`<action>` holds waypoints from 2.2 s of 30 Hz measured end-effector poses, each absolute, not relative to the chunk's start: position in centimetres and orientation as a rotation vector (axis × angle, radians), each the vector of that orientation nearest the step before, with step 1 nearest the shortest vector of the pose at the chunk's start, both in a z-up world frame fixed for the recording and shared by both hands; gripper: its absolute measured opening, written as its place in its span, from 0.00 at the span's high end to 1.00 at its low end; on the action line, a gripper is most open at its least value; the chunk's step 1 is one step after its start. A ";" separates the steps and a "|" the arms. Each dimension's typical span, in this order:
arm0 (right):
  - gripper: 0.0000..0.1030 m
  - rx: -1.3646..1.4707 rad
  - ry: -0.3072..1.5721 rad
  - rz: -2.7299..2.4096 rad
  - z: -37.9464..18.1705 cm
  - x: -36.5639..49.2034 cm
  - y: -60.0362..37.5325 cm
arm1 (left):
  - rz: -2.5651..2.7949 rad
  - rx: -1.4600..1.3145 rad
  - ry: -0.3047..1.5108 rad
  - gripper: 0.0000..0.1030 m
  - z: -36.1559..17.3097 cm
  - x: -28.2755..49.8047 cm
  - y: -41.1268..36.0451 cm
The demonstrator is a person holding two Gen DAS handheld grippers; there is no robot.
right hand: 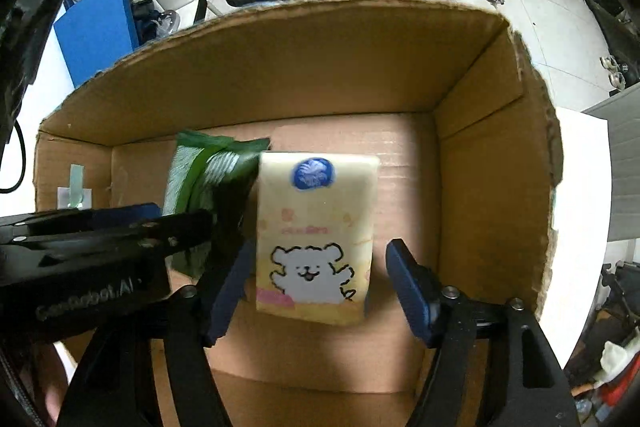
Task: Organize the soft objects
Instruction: 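Lower both packs into the cardboard box and open both grippers, then grasp the blue wet-wipe pack with the left gripper while the right grasps the SHOE SHINE WIPE pack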
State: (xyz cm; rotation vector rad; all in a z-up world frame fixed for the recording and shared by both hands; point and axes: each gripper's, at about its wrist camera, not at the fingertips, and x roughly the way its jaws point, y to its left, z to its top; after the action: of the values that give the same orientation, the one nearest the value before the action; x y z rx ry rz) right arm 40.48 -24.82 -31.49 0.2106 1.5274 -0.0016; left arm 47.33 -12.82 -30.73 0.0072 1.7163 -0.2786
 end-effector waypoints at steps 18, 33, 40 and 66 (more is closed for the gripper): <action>0.00 0.140 1.351 -0.048 -23.7 33.2 -23.9 | -0.179 0.066 1.412 0.02 -19.9 36.9 -8.4; 0.00 0.187 1.358 0.077 -21.0 21.6 -24.1 | -0.095 0.211 1.378 0.02 -20.0 22.6 -4.7; 0.00 0.231 1.558 0.014 -28.8 16.8 -26.8 | -0.104 0.388 1.567 0.02 -29.0 17.6 -1.8; 0.39 0.174 1.677 -0.108 -39.4 20.4 -21.9 | -0.027 -0.279 1.839 0.45 -38.5 14.2 7.1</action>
State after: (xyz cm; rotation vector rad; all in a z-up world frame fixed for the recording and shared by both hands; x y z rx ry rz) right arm 20.38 -21.89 -39.41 0.1743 1.6770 -0.1082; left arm 14.17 7.10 -38.48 -0.2792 1.8385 -0.0268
